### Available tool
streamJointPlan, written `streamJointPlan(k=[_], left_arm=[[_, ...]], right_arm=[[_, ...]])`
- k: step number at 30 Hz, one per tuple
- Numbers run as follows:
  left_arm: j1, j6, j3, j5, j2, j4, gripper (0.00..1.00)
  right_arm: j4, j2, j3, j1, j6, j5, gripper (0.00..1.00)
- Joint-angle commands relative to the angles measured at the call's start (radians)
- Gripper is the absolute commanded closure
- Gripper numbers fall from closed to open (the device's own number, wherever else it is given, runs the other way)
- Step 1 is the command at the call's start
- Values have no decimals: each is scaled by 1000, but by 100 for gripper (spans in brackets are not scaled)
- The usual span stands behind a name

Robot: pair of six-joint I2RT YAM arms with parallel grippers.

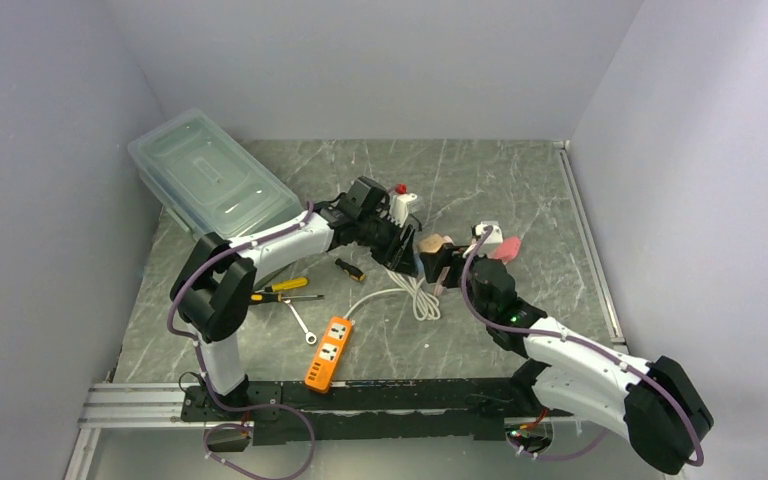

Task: Pull the plug off the socket
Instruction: Remove the plug from the socket, then place the plug at the center of the board.

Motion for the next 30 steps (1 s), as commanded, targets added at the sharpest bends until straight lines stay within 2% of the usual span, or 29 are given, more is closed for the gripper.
streamJointPlan(k=[1, 8, 15, 20, 25, 30], left_arm=[[7, 22, -26, -23, -21, -10, 100], [-5, 41, -24, -11, -26, -14, 100], [-1, 53, -12, -44, -21, -39, 100], [26, 38, -12, -68, -31, -33, 100], [108, -3, -2, -238, -44, -8, 100], [159, 17, 108, -436, 0, -61, 100]], right_arm=[[-19, 10, 76, -23, 34, 209, 100], [-66, 51, 103, -50, 73, 210, 100], [37, 9, 57, -52, 21, 101, 100], [53, -13, 44, -52, 11, 92, 100], [121, -32, 10, -52, -27, 50, 100], [159, -51, -11, -52, -52, 25, 100]])
